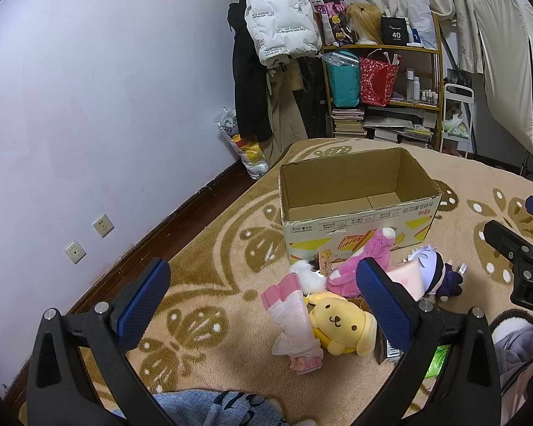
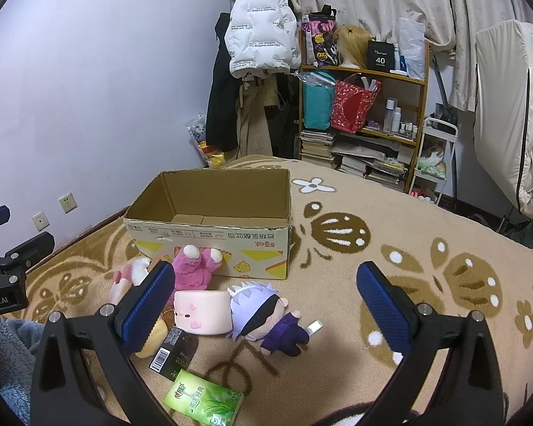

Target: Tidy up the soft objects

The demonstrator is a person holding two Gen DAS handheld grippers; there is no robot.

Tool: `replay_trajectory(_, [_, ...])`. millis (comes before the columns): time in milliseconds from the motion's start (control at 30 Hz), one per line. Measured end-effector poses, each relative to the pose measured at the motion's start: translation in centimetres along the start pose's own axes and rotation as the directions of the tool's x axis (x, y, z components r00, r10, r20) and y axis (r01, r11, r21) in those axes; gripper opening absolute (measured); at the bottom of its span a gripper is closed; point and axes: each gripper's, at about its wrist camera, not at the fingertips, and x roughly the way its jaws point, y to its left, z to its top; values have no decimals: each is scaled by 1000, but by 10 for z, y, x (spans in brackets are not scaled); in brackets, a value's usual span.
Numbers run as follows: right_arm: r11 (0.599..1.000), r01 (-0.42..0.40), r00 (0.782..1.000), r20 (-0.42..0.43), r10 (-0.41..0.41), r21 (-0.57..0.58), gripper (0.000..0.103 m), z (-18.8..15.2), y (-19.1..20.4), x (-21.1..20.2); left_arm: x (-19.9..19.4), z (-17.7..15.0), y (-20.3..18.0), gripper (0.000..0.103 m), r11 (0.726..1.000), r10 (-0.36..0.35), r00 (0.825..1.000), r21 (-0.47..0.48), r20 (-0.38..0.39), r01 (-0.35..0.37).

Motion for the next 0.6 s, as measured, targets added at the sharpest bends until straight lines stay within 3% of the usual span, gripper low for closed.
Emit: replay_trajectory(600, [1000,0,1000,-3,0,1,103,-1,0,1,0,-1,0,103,1000,0,1000,0,0,0])
